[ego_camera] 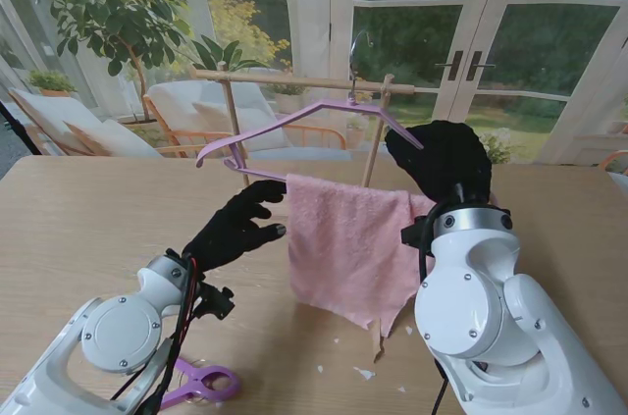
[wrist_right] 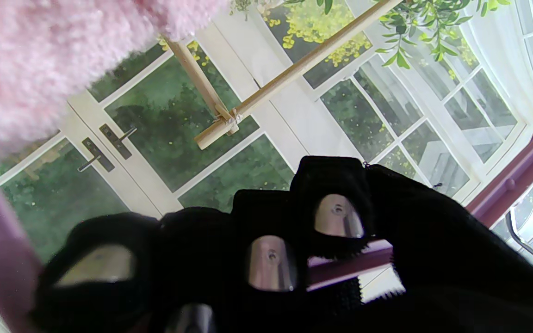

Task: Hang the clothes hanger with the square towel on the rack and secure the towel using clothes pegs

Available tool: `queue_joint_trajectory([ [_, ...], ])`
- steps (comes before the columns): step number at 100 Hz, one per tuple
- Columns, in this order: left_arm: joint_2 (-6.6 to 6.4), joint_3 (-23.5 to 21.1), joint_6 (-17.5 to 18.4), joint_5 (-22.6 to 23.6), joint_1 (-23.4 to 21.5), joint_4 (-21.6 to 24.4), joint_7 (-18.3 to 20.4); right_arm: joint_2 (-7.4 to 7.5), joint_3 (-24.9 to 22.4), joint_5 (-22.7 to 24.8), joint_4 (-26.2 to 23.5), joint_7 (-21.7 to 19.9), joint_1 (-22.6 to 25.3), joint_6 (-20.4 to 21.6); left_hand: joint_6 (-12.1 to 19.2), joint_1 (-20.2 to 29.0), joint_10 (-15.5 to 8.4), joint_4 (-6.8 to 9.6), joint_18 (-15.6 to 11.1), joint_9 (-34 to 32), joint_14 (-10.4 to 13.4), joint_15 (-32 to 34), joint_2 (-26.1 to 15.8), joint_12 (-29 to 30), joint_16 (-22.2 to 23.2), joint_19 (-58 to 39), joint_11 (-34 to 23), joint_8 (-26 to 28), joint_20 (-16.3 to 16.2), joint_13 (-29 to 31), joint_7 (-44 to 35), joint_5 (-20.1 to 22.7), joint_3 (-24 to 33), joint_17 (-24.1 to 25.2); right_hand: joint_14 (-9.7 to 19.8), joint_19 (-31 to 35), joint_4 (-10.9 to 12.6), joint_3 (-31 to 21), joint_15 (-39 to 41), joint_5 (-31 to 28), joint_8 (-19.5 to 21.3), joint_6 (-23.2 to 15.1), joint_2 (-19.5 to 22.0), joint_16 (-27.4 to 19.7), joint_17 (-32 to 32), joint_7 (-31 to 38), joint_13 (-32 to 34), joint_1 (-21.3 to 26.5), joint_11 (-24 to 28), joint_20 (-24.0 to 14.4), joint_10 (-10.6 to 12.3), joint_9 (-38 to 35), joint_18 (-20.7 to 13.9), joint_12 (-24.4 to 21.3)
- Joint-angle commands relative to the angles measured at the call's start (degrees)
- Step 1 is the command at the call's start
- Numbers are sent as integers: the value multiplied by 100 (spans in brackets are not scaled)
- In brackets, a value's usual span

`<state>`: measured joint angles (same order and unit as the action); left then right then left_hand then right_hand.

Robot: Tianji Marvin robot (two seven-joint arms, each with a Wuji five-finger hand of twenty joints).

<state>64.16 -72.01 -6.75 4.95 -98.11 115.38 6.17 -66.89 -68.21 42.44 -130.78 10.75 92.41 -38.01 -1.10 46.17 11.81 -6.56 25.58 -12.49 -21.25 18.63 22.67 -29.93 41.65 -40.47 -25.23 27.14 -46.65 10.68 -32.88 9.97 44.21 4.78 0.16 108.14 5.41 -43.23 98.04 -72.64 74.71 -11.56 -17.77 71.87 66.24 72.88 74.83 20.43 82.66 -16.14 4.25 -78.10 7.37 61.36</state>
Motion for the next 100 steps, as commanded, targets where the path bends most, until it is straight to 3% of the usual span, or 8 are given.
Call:
queue_joint_trajectory([
  [1,35,-35,5,13,-158,127,1,-29,-12,13,-45,-80,24,-1,-92,181,-244,143,-211,153,164,70,7,-94,103,-119,-107,325,-47,-162,-202,-247,41,102,122,1184,205,-18,865,-343,106,254,458,422,511,132,13,82,608,-6065,-431,-473,-911,31],
  [13,14,-120,101,29,-256,185,53,-29,-15,5,-51,-89,31,-8,227,217,-270,142,-219,162,156,80,1,-90,104,-97,-43,554,-50,-185,-232,-272,42,122,123,1184,212,-24,865,-345,106,258,447,425,512,136,13,78,611,-6066,-434,-474,-919,31],
  [39,4,-132,292,50,-334,156,59,-18,-54,33,-64,-116,61,-6,754,386,-325,158,-237,106,159,107,19,-136,115,-93,-86,264,-93,-156,318,-151,89,99,134,1184,224,-30,864,-347,105,248,446,430,512,147,14,78,622,-6067,-414,-473,-921,31],
  [54,13,-89,341,-72,-331,120,53,-16,-46,35,-62,-126,52,-11,952,625,-297,170,-254,-66,181,195,44,-60,152,-152,-88,-205,-132,-116,288,572,202,66,129,1184,231,-39,866,-348,104,255,442,432,512,152,13,80,627,-6067,-422,-474,-922,31],
  [70,23,-78,426,-330,-406,167,55,-8,-38,53,-44,-163,29,-42,876,818,-259,188,-252,-114,208,348,126,-137,207,-229,-220,-231,-123,-107,14,1020,342,62,131,1184,232,-36,865,-346,100,252,441,434,513,152,14,77,626,-6067,-422,-473,-929,28],
  [78,25,-83,373,-487,-429,234,94,-13,-32,28,-46,-162,26,-54,655,741,-239,182,-236,-112,193,410,175,-139,196,-239,-194,-461,-72,-138,255,1226,393,82,131,1184,234,-36,864,-346,99,252,444,434,513,152,14,77,626,-6067,-420,-473,-930,28],
  [92,52,1,55,-710,-325,310,101,-20,3,-4,-51,-140,17,-36,-83,404,-159,154,-250,41,226,399,226,-120,192,-162,-91,-1031,-20,-223,1041,885,377,153,130,1184,236,-35,864,-347,97,250,447,435,513,153,14,78,628,-6067,-417,-473,-930,27],
  [100,77,81,-163,-878,-205,311,92,-30,40,-37,-52,-118,-4,-42,-130,394,-149,153,-258,75,239,394,211,-134,205,-135,-84,-1160,-15,-247,1199,859,385,171,127,1184,239,-38,865,-347,97,253,444,435,513,155,13,84,629,-6067,-428,-474,-930,26],
])
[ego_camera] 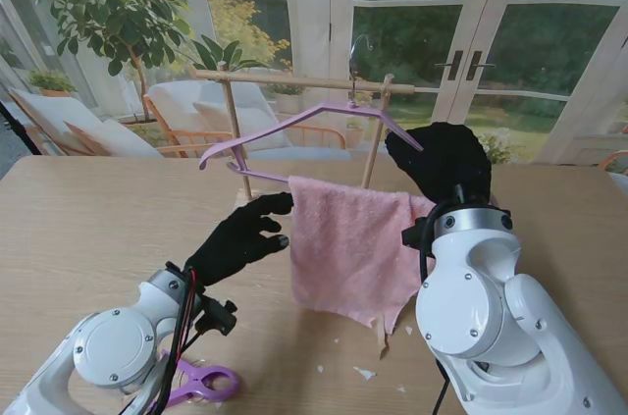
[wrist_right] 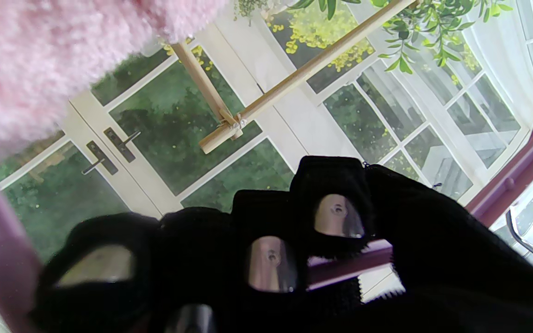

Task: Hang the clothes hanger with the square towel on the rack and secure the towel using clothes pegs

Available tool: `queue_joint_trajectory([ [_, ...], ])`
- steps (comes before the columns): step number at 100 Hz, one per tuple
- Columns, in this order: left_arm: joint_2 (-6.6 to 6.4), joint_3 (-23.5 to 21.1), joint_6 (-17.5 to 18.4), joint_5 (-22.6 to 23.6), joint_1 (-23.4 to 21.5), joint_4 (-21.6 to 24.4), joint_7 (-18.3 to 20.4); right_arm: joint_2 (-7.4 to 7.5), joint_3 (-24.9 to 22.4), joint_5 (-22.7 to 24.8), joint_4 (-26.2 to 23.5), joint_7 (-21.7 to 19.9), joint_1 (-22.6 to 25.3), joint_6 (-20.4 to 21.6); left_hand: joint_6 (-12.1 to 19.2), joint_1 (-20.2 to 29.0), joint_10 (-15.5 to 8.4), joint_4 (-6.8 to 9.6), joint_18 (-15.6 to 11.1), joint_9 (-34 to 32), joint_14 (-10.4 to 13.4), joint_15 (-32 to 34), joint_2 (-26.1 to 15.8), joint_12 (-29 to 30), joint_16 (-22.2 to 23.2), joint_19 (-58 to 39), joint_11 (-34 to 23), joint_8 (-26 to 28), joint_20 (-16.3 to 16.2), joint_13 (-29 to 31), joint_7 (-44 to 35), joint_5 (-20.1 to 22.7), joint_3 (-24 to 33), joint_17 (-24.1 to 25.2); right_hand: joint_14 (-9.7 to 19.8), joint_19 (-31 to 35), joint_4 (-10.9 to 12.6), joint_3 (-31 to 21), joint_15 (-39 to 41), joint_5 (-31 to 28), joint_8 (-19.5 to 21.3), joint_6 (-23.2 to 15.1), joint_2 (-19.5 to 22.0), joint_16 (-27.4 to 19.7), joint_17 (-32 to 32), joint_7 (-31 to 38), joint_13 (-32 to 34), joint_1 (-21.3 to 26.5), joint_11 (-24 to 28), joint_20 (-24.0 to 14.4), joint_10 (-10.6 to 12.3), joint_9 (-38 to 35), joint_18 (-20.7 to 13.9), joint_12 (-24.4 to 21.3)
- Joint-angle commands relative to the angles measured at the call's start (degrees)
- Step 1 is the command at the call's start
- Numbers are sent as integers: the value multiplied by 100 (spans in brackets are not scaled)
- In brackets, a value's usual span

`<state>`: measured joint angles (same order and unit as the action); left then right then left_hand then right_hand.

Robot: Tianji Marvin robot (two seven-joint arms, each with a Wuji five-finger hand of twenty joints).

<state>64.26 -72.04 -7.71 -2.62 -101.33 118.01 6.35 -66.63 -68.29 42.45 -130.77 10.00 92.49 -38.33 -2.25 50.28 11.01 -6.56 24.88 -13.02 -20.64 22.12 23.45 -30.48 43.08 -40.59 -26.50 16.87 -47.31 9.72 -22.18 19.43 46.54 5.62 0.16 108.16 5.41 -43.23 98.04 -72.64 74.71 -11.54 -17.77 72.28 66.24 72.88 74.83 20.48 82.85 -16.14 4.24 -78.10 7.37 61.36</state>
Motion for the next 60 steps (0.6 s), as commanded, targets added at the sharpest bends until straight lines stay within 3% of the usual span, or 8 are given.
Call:
queue_joint_trajectory([
  [1,72,94,-92,-152,131,47,71,-56,51,-37,-53,-42,-14,-9,9,-9,-67,153,-189,127,178,47,130,-82,65,-120,39,-131,51,-151,120,-65,153,89,126,1181,238,-36,864,-347,97,251,444,395,512,155,13,76,611,-6067,-426,-474,-930,27],
  [8,114,169,-219,-370,217,30,8,-48,66,-16,-48,-65,-26,11,258,29,-69,159,-196,98,195,121,144,-179,141,-107,-68,-3,37,-133,-143,125,155,87,137,1181,241,-38,864,-347,97,243,447,396,513,158,14,70,615,-6066,-410,-473,-931,27],
  [14,154,227,-319,-548,274,14,-83,-52,82,-32,-45,-67,-42,-2,287,30,-65,160,-196,44,185,160,170,-203,171,-114,-98,67,25,-114,-286,313,173,77,140,1181,243,-41,864,-347,97,243,448,396,513,159,14,72,616,-6066,-415,-474,-932,27],
  [22,184,250,-541,-863,334,25,-73,-52,88,-45,-45,-62,-31,1,338,-57,-143,159,-217,143,206,172,218,-141,186,-67,29,-21,28,-178,-83,2,199,97,133,1181,245,-42,865,-348,96,246,446,398,513,161,13,73,618,-6065,-414,-474,-934,27],
  [32,199,260,-860,-1109,434,23,4,-56,72,-83,-34,-64,-26,-5,-168,-209,-144,149,-279,225,276,113,255,-43,188,322,221,-297,60,-315,340,-460,182,136,130,1181,250,-48,864,-350,96,248,436,399,513,166,13,70,620,-6065,-417,-474,-933,26],
  [39,213,260,-1053,-1233,498,12,35,-56,57,-104,-37,-57,-4,1,-150,-235,-145,150,-325,242,309,67,255,-41,214,585,437,-334,-55,-399,362,-539,165,158,121,1181,252,-49,865,-349,92,249,441,399,512,167,13,66,619,-6064,-422,-474,-928,24],
  [49,228,254,-1248,-1369,549,13,51,-56,31,-140,-43,-68,9,18,263,-247,-254,149,-431,300,413,-8,275,-95,261,950,745,-276,-264,-556,240,-423,169,192,128,1181,256,-54,865,-351,92,245,437,400,512,175,13,64,625,-6064,-412,-474,-926,24],
  [60,244,233,-1387,-1603,565,31,85,-51,24,-155,-41,-82,17,40,830,-172,-574,143,-594,368,567,-75,383,-332,335,1376,1032,-58,-588,-701,-168,-85,264,202,126,1181,257,-57,866,-349,89,242,443,402,512,176,13,60,628,-6065,-421,-474,-925,24],
])
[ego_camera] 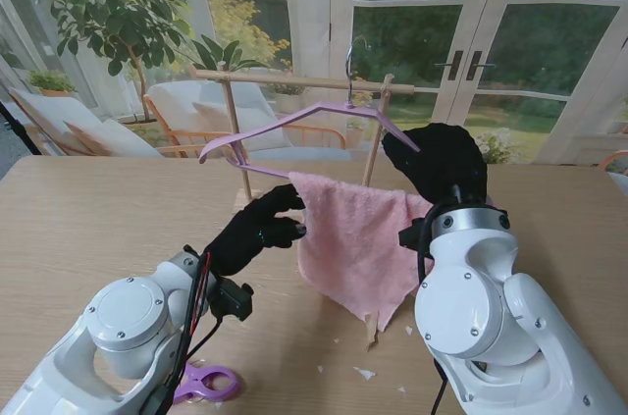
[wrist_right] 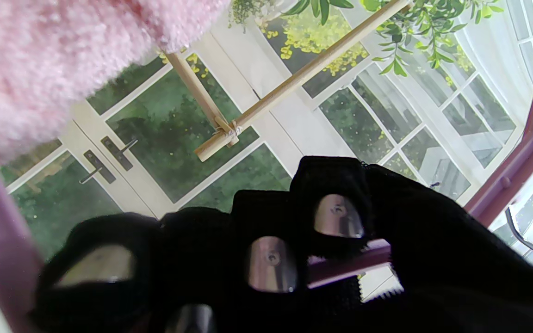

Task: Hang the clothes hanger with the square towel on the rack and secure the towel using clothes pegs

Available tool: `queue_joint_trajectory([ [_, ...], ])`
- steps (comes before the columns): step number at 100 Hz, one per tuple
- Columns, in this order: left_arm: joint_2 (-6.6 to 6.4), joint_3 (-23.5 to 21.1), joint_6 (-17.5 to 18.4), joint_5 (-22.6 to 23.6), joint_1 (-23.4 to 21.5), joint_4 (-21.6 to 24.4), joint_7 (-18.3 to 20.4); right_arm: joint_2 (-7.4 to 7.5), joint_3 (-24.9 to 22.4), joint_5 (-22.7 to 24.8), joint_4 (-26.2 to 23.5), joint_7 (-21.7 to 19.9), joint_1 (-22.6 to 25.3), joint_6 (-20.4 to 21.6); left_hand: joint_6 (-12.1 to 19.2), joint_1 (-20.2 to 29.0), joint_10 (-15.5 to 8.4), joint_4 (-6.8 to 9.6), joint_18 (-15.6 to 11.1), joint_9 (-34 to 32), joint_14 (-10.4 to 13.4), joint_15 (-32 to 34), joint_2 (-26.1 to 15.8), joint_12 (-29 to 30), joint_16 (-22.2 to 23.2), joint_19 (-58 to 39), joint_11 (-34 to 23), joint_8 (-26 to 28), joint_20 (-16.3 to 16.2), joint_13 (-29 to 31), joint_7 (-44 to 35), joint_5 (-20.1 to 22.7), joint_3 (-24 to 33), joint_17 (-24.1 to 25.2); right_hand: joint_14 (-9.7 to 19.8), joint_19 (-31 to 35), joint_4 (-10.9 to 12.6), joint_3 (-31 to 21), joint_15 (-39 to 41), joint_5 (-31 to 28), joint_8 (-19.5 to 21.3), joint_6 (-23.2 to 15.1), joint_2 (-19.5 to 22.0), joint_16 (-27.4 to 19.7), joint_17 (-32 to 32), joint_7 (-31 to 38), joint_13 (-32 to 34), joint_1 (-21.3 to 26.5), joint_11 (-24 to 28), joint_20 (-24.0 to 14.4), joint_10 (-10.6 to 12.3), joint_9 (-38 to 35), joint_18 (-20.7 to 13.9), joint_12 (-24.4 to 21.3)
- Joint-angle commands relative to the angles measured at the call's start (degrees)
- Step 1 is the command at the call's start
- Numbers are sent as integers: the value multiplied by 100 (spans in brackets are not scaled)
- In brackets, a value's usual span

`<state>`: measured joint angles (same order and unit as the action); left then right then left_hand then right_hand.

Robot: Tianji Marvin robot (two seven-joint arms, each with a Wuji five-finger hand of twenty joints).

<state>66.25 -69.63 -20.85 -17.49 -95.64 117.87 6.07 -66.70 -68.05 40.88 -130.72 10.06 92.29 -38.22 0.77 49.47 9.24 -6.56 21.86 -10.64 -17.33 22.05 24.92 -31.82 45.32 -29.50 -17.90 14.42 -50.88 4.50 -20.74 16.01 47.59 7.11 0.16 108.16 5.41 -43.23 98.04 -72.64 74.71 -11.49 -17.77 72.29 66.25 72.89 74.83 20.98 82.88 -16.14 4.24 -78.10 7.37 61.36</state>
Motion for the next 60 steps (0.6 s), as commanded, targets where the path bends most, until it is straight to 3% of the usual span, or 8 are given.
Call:
queue_joint_trajectory([
  [1,45,-11,-82,-133,-7,50,114,-44,-1,2,-45,-90,35,31,535,-71,-426,144,-303,137,246,-76,253,-234,115,301,177,219,-250,-184,-370,316,172,56,129,1181,257,-56,866,-349,89,236,442,402,512,176,13,7,625,-6065,-419,-474,-926,24],
  [12,43,-61,-197,-303,-78,161,161,-51,3,-39,-32,-84,20,11,202,156,-615,150,-378,190,357,-234,409,-758,261,678,212,859,-537,-224,-1239,1159,323,56,130,1181,259,-59,866,-350,87,237,443,403,512,178,13,11,627,-6066,-418,-474,-934,23],
  [20,42,-101,-220,-356,-130,217,162,-45,-13,-21,-26,-100,23,12,-86,298,-663,117,-364,194,388,-277,548,-1108,361,932,93,1705,-674,-229,-2145,1385,382,-4,138,1181,260,-56,865,-348,87,222,446,405,512,180,14,4,629,-6066,-409,-474,-936,23],
  [24,39,-126,-239,-350,-148,240,170,-49,-16,-40,-25,-96,21,-5,-164,390,-649,-42,-351,203,390,-314,696,-1222,373,1067,70,2244,-729,-236,-2605,1257,326,-28,137,1181,261,-58,865,-349,86,228,444,405,512,180,14,7,630,-6066,-411,-474,-936,23],
  [28,37,-156,-267,-350,-163,263,174,-52,-18,-52,-24,-89,25,-14,-263,370,-620,-66,-340,225,400,-373,771,-1293,374,1221,108,2809,-775,-248,-3048,930,350,-48,131,1181,261,-58,865,-350,86,233,442,405,512,181,13,9,630,-6066,-412,-474,-936,23],
  [33,39,-195,-308,-364,-183,296,168,-44,-31,-29,-24,-99,41,-5,-439,146,-573,116,-341,286,426,-437,742,-1385,402,1326,263,3579,-899,-261,-3636,217,532,-62,130,1181,261,-59,864,-350,85,232,442,404,512,182,14,8,630,-6066,-413,-474,-934,22],
  [42,39,-281,-371,-427,-222,349,177,-45,-55,-26,-22,-102,45,-12,-333,-4,-644,145,-411,426,488,-673,757,-1604,422,1430,702,4431,-982,-309,-4076,-947,536,13,137,1181,264,-61,863,-349,83,228,437,404,513,181,14,1,629,-6063,-407,-473,-936,21],
  [60,74,-493,-442,-709,-354,494,90,-47,-108,-27,-40,-92,76,-9,-371,-27,-629,157,-508,463,563,-933,686,-1840,519,1468,871,4688,-971,-367,-4073,-1046,476,103,137,1181,266,-64,863,-349,83,219,436,403,513,185,14,-1,628,-6059,-401,-473,-939,20],
])
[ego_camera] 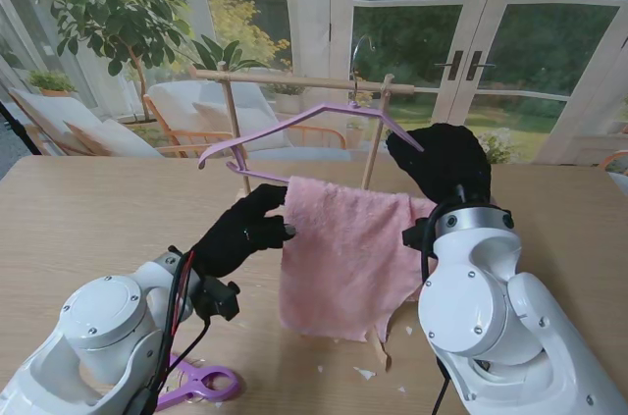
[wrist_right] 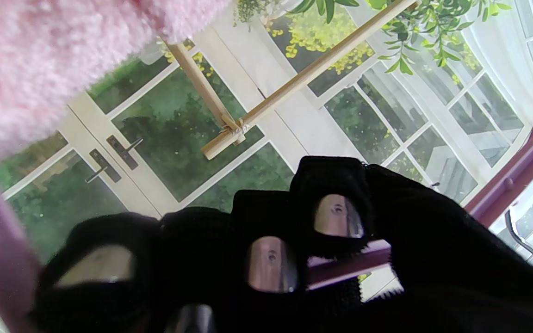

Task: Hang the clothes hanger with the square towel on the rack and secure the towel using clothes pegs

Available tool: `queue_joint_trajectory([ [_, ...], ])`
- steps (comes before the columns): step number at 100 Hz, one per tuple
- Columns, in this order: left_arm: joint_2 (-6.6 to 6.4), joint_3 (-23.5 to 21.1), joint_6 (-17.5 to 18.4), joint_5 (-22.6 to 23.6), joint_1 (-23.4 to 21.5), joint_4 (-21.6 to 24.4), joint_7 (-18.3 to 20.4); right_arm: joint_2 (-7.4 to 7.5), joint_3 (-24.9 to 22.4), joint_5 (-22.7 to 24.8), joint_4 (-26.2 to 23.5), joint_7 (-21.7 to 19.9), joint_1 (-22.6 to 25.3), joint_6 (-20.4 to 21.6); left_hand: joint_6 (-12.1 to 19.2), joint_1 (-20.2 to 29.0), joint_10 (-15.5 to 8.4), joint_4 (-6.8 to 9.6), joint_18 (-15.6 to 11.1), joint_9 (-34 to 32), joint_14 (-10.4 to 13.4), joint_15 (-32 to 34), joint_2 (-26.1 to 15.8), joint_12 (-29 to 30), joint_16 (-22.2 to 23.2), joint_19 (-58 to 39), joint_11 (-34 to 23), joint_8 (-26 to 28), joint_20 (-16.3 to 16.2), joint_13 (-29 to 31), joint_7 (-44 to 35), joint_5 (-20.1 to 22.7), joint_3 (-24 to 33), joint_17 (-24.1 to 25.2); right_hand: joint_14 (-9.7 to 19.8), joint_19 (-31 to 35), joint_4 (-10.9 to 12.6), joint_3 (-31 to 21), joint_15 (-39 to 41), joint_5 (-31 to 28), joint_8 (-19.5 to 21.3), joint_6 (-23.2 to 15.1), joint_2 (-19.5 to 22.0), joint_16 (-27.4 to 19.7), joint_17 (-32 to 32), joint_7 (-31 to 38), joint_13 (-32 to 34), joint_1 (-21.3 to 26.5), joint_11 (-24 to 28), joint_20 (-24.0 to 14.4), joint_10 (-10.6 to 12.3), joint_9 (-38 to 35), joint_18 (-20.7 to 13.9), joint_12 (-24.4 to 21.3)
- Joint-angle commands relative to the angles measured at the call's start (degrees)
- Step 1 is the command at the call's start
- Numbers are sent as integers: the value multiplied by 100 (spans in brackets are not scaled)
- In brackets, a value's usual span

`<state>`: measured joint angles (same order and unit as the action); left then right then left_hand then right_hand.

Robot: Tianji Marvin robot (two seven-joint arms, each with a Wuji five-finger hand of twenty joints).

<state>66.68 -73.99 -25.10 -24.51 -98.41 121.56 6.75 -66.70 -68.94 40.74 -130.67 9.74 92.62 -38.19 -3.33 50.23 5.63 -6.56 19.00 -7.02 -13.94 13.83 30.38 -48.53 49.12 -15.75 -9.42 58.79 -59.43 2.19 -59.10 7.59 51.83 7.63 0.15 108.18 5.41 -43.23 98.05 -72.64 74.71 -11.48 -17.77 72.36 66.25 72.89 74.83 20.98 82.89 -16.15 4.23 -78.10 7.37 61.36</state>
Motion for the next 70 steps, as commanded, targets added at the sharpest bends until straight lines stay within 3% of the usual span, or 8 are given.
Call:
queue_joint_trajectory([
  [1,33,-69,-18,-30,-84,131,16,-49,-19,-19,-46,-56,43,-14,19,-101,-253,157,-224,86,229,-117,135,-187,147,94,0,298,-115,-138,-295,-190,53,53,132,1180,266,-65,862,-348,82,220,434,396,513,184,14,2,626,-6058,-408,-473,-939,19],
  [7,57,-137,-29,-194,-128,177,-48,-46,-28,-13,-48,-52,52,-9,-150,-54,-163,131,-236,-6,224,-170,-69,-131,178,129,-252,312,-54,-142,-179,356,-110,44,136,1180,265,-60,861,-349,80,219,441,395,513,182,14,-5,627,-6056,-396,-473,-939,19],
  [11,92,-152,-28,-296,-158,209,-188,-43,-36,-3,-44,-59,53,5,-464,317,-59,-167,-227,-107,192,-163,-67,6,210,159,-582,65,22,-138,15,981,-661,37,139,1180,266,-61,861,-348,80,214,437,394,513,184,14,-7,627,-6054,-396,-473,-941,19],
  [20,146,-181,-91,-471,-181,267,-378,-48,-26,-21,-40,-50,46,-1,-1047,1040,121,-107,-213,-258,118,-70,-373,372,223,153,-1402,-733,105,-90,168,1908,-1700,39,134,1180,270,-66,861,-349,80,219,435,394,513,185,14,-3,628,-6053,-409,-474,-942,19],
  [30,167,-173,-115,-508,-170,276,-457,-44,-18,-2,-26,-56,41,18,-1265,1311,299,-24,-163,-411,20,95,-440,665,249,71,-2041,-1084,-6,-11,396,2463,-1859,59,146,1180,273,-66,861,-349,80,212,441,394,514,188,15,-9,631,-6050,-390,-473,-945,19],
  [41,240,-79,-132,-366,-164,332,-828,-51,-14,-12,-18,-36,31,-6,-1340,1284,430,-29,-13,-615,-98,443,-274,754,292,-9,-2359,-1241,-188,46,575,2844,-1623,-51,142,1180,274,-66,860,-348,79,212,436,393,514,188,15,-8,630,-6049,-396,-473,-947,18],
  [52,332,8,-143,-205,-149,393,-1243,-74,-63,-68,-51,24,41,-41,-1692,1276,473,-96,48,-646,-116,775,-143,604,219,-38,-2671,-1176,-323,19,602,2971,-1312,-144,141,1180,275,-67,860,-348,77,210,446,392,514,185,14,-2,628,-6045,-400,-473,-951,17],
  [70,356,10,-112,138,-132,379,-1387,-164,-155,-456,-245,224,96,-142,-2172,1241,459,-111,40,-591,-79,824,57,395,135,-72,-2921,-734,-441,23,579,2940,-851,-212,111,1180,271,-63,863,-349,72,236,442,389,511,180,13,19,628,-6043,-431,-474,-925,14],
])
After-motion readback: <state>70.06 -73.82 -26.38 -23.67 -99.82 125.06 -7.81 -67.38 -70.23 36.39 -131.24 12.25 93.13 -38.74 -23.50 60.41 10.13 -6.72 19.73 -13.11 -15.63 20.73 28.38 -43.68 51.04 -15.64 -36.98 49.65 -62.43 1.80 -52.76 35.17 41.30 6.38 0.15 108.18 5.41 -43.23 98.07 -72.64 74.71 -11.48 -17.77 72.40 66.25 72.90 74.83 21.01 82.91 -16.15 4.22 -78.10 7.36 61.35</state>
